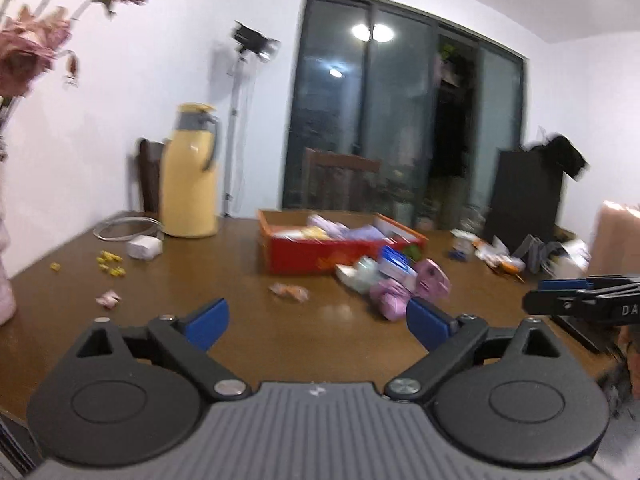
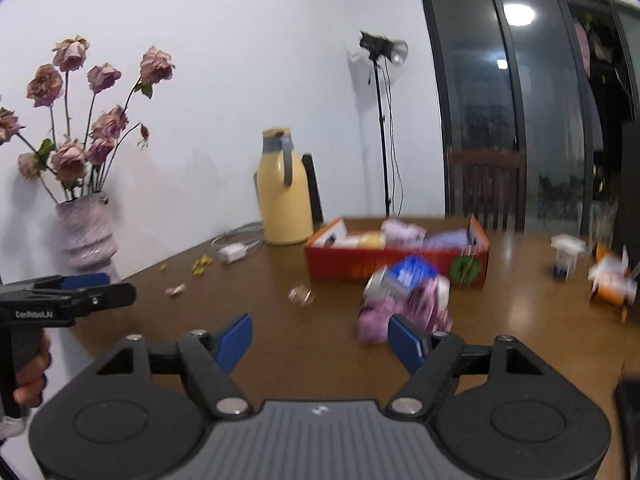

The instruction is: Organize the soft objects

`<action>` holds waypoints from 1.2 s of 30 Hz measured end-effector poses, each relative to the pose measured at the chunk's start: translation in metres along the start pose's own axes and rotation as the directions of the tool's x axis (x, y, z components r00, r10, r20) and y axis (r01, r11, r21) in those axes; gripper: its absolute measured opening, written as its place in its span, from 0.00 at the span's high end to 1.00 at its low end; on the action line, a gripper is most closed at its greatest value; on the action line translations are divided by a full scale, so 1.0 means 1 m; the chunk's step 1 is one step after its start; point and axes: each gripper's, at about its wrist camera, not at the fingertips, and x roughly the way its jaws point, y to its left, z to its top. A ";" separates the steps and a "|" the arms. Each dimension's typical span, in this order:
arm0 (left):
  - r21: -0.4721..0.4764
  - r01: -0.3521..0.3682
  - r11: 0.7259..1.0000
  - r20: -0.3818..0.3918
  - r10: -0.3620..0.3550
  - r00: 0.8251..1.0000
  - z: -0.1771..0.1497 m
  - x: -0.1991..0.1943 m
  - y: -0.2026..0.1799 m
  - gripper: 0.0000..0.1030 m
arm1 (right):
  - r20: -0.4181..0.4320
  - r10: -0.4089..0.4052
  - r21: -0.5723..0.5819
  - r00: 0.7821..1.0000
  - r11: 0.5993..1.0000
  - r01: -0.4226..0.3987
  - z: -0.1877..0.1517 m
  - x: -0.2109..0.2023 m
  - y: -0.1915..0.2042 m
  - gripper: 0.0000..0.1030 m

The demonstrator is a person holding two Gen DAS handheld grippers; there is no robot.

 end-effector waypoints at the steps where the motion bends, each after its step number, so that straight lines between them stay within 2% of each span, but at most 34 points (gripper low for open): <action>1: 0.007 0.009 1.000 -0.005 -0.009 1.000 -0.001 0.002 -0.002 0.05 | -0.004 -0.001 0.009 1.000 1.000 0.001 -0.007 -0.005 0.001 0.28; 7: 0.000 -0.013 1.000 -0.045 0.013 0.999 -0.012 0.012 -0.010 0.05 | 0.002 -0.037 0.017 0.999 0.999 0.037 -0.022 -0.013 0.004 0.28; 16: -0.001 -0.031 1.000 -0.105 0.031 0.994 -0.017 0.052 -0.007 0.05 | -0.020 -0.064 0.062 0.998 0.996 0.065 -0.018 0.022 -0.025 0.29; 18: 0.001 -0.024 1.000 -0.112 0.024 0.993 -0.013 0.070 -0.007 0.05 | -0.034 -0.061 0.058 0.998 0.996 0.063 -0.013 0.037 -0.031 0.38; 22: 0.013 0.020 1.000 -0.131 -0.018 0.991 0.001 0.122 -0.012 0.07 | -0.047 -0.061 0.025 0.997 0.998 0.063 0.008 0.076 -0.045 0.41; 24: -0.006 0.077 0.997 -0.144 -0.077 0.987 0.009 0.158 -0.016 0.08 | -0.013 -0.050 0.015 0.999 0.999 0.051 0.028 0.099 -0.056 0.41; 26: -0.017 0.143 0.990 -0.166 -0.144 0.976 0.016 0.202 -0.022 0.08 | 0.017 -0.018 0.066 1.000 0.998 0.017 0.048 0.126 -0.073 0.41; 28: -0.003 0.151 0.989 -0.193 -0.149 0.970 0.020 0.243 -0.029 0.09 | -0.034 0.001 0.135 0.999 0.991 0.003 0.065 0.167 -0.096 0.35; 32: 0.078 0.150 0.986 -0.235 -0.128 0.964 0.019 0.314 -0.044 0.08 | -0.134 -0.071 0.233 0.988 0.967 0.101 0.072 0.238 -0.131 0.33; 34: 0.096 0.172 0.980 -0.258 -0.143 0.956 0.017 0.334 -0.045 0.08 | -0.171 -0.097 0.266 0.980 0.954 0.141 0.066 0.264 -0.142 0.31; 35: 0.094 0.181 0.979 -0.277 -0.149 0.949 0.017 0.341 -0.045 0.10 | -0.186 -0.089 0.291 0.978 0.946 0.142 0.061 0.275 -0.148 0.31; 36: 0.094 0.193 0.977 -0.289 -0.159 0.944 0.015 0.347 -0.046 0.18 | -0.194 -0.073 0.316 0.978 0.939 0.133 0.056 0.283 -0.153 0.31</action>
